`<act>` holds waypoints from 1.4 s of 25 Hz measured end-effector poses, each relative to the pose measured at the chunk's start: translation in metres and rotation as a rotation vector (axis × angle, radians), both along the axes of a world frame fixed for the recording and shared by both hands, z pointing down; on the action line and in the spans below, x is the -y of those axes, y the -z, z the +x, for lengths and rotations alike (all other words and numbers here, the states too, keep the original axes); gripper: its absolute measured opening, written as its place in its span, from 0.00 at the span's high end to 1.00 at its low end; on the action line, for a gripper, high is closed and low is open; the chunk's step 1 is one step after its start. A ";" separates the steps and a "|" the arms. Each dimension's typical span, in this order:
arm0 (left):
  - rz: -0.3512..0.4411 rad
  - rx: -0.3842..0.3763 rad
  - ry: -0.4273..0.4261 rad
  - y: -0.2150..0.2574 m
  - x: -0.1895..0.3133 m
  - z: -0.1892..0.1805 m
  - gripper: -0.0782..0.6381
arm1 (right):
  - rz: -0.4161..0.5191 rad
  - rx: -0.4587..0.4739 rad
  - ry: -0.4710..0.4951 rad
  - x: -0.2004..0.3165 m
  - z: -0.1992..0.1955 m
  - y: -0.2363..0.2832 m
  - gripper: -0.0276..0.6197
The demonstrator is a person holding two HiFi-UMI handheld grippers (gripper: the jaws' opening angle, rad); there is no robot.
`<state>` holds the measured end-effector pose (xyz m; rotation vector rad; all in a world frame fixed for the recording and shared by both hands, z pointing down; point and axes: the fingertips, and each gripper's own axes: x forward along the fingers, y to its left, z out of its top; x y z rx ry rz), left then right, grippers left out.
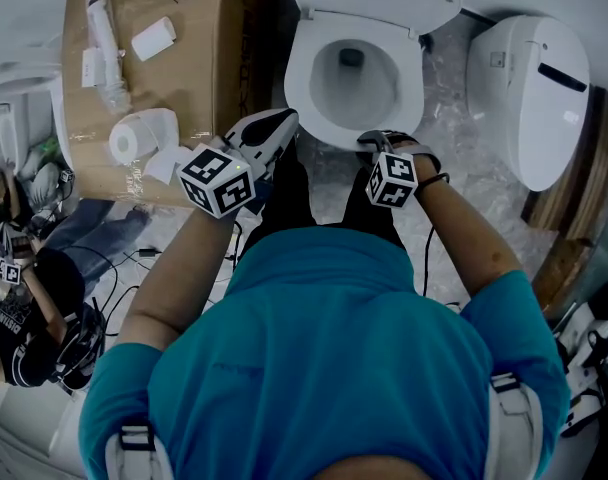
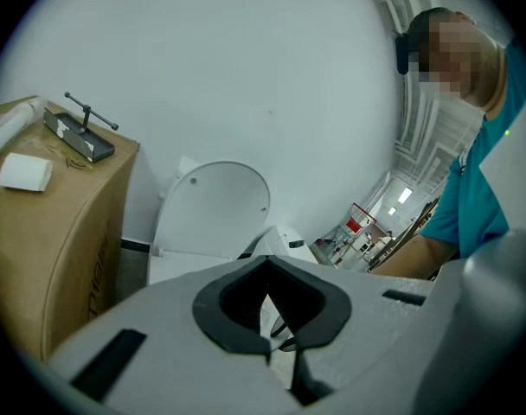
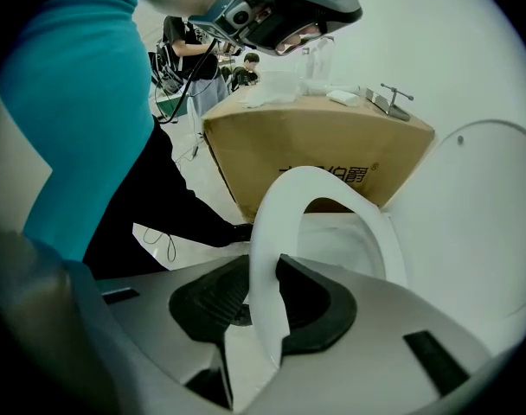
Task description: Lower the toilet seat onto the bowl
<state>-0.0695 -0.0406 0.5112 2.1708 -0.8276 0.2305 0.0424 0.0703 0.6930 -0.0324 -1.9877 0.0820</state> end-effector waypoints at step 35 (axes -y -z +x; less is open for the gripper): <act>-0.086 0.015 -0.051 -0.064 -0.026 0.006 0.89 | -0.072 -0.053 0.036 -0.042 -0.004 -0.087 0.78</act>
